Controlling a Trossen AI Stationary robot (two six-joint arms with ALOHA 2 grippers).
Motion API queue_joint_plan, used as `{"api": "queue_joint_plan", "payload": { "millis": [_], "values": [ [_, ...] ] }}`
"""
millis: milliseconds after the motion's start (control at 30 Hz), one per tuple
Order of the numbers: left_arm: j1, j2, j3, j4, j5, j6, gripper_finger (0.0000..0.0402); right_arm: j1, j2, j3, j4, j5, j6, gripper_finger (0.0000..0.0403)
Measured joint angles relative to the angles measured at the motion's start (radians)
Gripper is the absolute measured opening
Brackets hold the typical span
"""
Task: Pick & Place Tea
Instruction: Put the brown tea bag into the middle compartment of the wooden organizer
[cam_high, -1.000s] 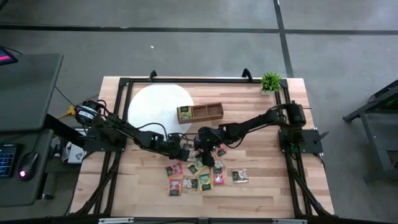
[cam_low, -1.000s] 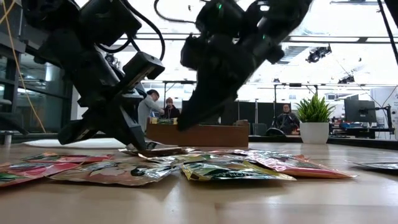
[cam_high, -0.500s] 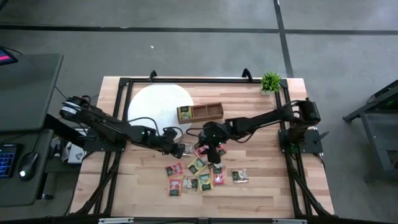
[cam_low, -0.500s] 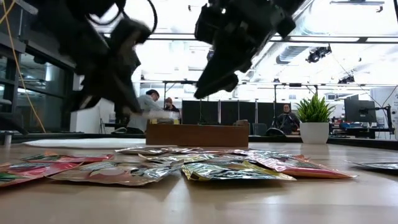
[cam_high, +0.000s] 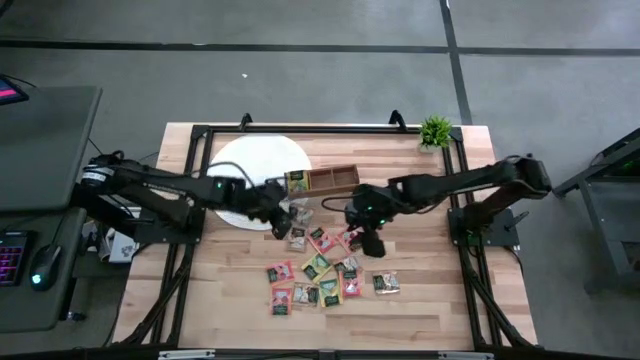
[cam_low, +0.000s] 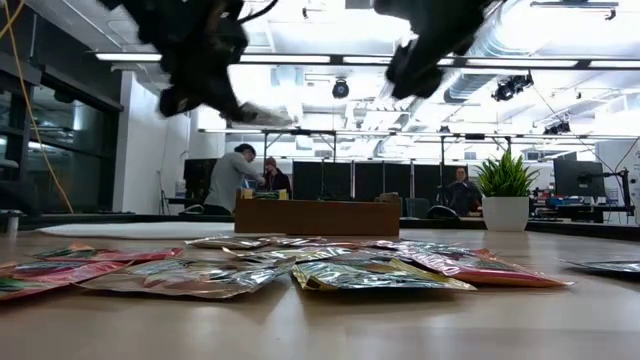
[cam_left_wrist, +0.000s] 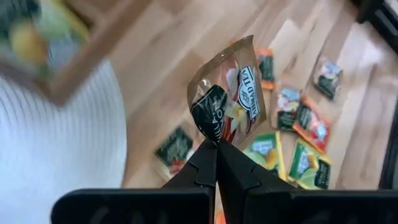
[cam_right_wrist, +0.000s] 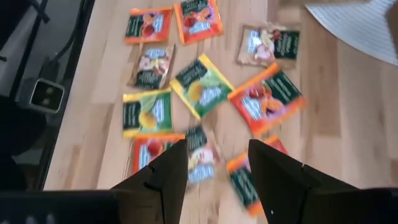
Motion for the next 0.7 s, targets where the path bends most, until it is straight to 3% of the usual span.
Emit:
{"api": "queue_joint_plan", "payload": {
  "millis": [333,600,700],
  "values": [
    [0.207,0.129,0.292,-0.208,0.069,0.423,0.0000,0.000,-0.195,0.000,-0.270,0.146,0.009,0.0165],
    [0.328,0.343,0.522,-0.293,0.156,0.719,0.0000,0.000,-0.284,0.000,-0.307,0.211,0.064,0.0165],
    [0.357,0.431,0.618,-0.409,0.155,0.811,0.0000,0.000,-0.294,0.000,-0.314,0.211,0.086,0.0165]
  ]
}}
